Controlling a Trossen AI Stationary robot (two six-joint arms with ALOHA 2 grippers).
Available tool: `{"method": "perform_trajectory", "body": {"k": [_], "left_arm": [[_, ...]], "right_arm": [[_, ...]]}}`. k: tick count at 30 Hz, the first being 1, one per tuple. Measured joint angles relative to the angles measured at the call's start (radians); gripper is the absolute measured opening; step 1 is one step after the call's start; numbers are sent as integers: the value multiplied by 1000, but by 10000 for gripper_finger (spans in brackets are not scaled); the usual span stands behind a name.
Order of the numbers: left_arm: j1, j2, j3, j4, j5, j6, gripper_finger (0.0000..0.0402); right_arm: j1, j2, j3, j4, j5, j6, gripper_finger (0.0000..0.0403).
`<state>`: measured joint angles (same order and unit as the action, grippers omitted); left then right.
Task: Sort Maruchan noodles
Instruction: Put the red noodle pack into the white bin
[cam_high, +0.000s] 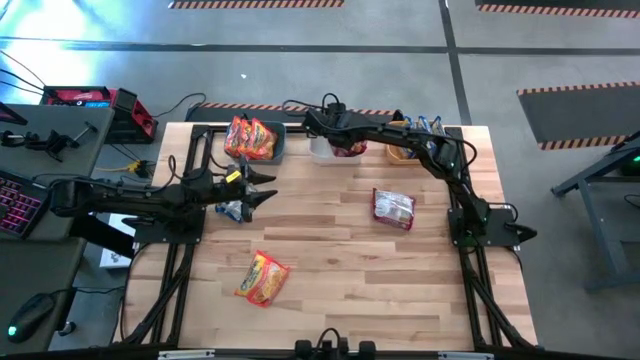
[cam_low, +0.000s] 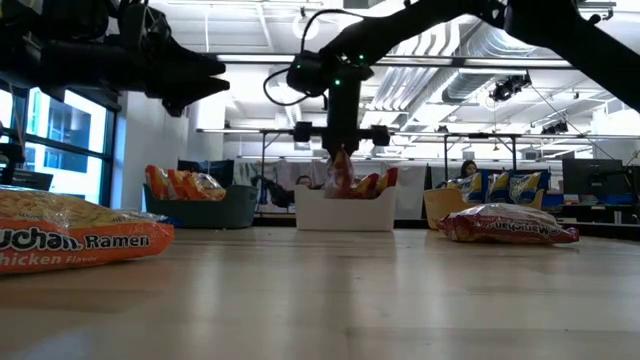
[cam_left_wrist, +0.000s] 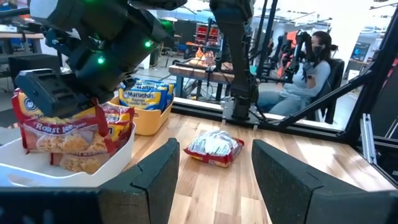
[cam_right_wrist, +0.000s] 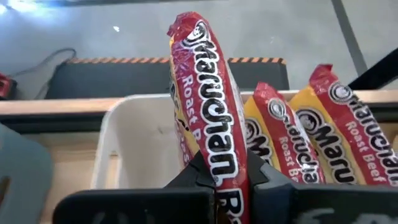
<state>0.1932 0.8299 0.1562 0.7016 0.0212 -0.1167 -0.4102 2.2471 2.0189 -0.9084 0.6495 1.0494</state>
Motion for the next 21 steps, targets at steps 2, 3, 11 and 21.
{"method": "perform_trajectory", "body": {"k": [2, 3, 11, 21], "left_arm": [[0, 0, 0, 1, 0, 6, 188], [0, 0, 0, 0, 0, 6, 188], [0, 0, 0, 0, 0, 6, 188], [0, 0, 0, -2, 0, 6, 188]], "right_arm": [[2, -1, 1, 15, 10, -1, 0], [2, -1, -1, 15, 14, -1, 0], [7, 5, -5, 16, 28, 0, 0], [5, 62, -5, 17, -54, -48, 0]]}}
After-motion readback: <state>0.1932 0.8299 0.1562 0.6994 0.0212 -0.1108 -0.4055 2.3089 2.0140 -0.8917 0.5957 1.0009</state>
